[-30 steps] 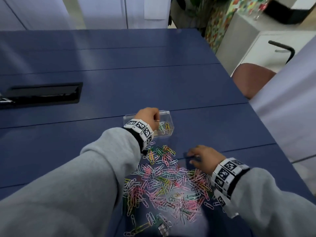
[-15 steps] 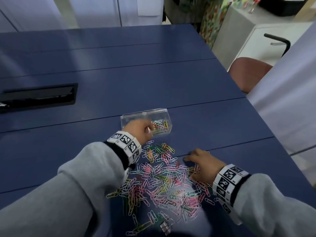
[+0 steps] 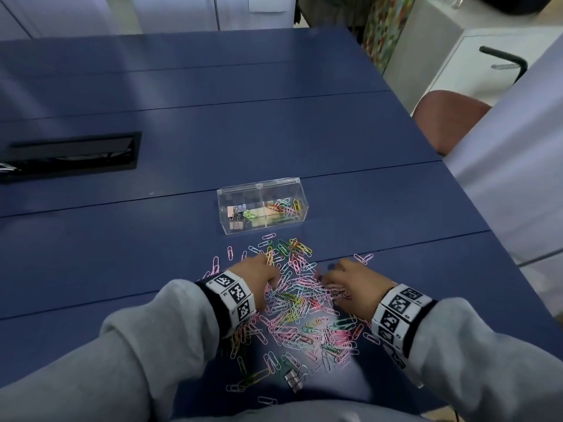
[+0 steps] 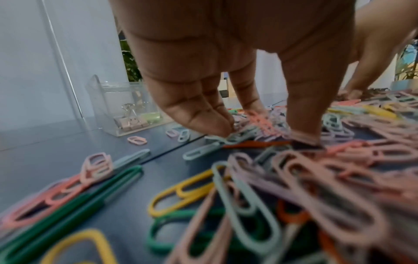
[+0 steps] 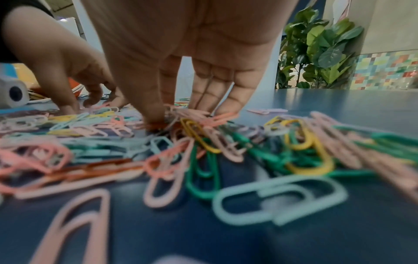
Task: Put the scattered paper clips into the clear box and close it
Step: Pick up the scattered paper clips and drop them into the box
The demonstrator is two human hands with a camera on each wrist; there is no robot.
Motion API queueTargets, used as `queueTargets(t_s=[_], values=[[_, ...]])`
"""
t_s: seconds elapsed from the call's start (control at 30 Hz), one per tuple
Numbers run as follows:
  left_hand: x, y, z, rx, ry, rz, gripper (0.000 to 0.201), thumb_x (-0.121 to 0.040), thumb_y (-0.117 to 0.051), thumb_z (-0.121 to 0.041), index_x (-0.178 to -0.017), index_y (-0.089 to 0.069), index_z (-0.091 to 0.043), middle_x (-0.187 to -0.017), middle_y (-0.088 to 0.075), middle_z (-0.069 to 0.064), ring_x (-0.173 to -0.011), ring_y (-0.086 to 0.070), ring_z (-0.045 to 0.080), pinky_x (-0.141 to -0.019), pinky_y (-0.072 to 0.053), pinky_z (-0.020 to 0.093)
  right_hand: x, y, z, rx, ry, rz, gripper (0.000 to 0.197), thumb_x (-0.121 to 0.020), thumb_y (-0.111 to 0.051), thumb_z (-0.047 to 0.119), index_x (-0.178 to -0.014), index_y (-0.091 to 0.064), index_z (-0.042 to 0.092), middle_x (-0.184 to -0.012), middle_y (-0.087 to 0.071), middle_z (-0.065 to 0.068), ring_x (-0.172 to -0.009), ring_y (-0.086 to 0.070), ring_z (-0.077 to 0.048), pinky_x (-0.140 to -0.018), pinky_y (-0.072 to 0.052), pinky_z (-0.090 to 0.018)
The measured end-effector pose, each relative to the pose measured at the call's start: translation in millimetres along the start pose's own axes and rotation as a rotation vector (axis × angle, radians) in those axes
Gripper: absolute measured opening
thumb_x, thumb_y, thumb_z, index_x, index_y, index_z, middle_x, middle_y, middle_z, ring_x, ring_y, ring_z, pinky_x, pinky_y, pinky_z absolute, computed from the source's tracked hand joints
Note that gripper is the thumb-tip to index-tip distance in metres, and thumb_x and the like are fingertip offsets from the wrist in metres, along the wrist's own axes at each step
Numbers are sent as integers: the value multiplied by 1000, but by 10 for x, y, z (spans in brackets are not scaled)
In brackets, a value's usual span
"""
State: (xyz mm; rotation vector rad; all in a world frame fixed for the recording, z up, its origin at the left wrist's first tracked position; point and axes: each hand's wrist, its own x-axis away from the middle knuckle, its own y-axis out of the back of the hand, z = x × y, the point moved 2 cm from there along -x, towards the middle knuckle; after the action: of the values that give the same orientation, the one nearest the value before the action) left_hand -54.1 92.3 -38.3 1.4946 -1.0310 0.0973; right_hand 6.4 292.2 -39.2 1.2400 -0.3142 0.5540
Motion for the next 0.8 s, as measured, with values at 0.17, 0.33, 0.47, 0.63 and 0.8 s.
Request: queueTargets(t_s=[0.17,0.33,0.47,0.63,0.8], values=[[-18,-30,-99,0,21,12,25,-78,-61,-11,-66,-42,-23,-88,-50,-1,-82,-48,18,-69,-43,27,-79,-19,69,-1,-6,21,35,-83,-58,18,-117,-54,24,-123,-49,-2,-113,-51,-24,-93,-41,-30],[10,-33,-43,121,42,-51,30,-77,-61,-9,-62,-40,-22,-76,-52,-4,-77,-49,16,-56,-39,22,-77,175,89,-110,-24,-73,21,-81,-61,18,-101,-63,21,-97,-63,3,-90,-58,-16,-81,-45,-26],[95,6,102,306,114,-167,27,-78,-62,-14,-60,-46,-27,-74,-55,-10,-74,-54,12,-66,-47,22,-138,547,156,-323,-56,-250,11,-80,-67,21,-90,-65,25,-73,-61,10,-67,-57,-8,-68,-46,-21],[264,151,278,626,233,-336,21,-76,-66,-12,-63,-55,-24,-59,-55,-10,-54,-54,7,-57,-50,23,-507,1003,297,-452,-37,-440,13,-83,-65,17,-96,-64,21,-68,-54,15,-61,-55,-5,-57,-45,-10],[380,232,442,856,262,-353,17,-73,-69,-8,-65,-58,-19,-48,-63,-2,-51,-59,17,-60,-54,31,-938,1157,426,-449,-38,-475,19,-84,-64,17,-104,-64,17,-79,-59,8,-78,-56,-11,-75,-45,-22]])
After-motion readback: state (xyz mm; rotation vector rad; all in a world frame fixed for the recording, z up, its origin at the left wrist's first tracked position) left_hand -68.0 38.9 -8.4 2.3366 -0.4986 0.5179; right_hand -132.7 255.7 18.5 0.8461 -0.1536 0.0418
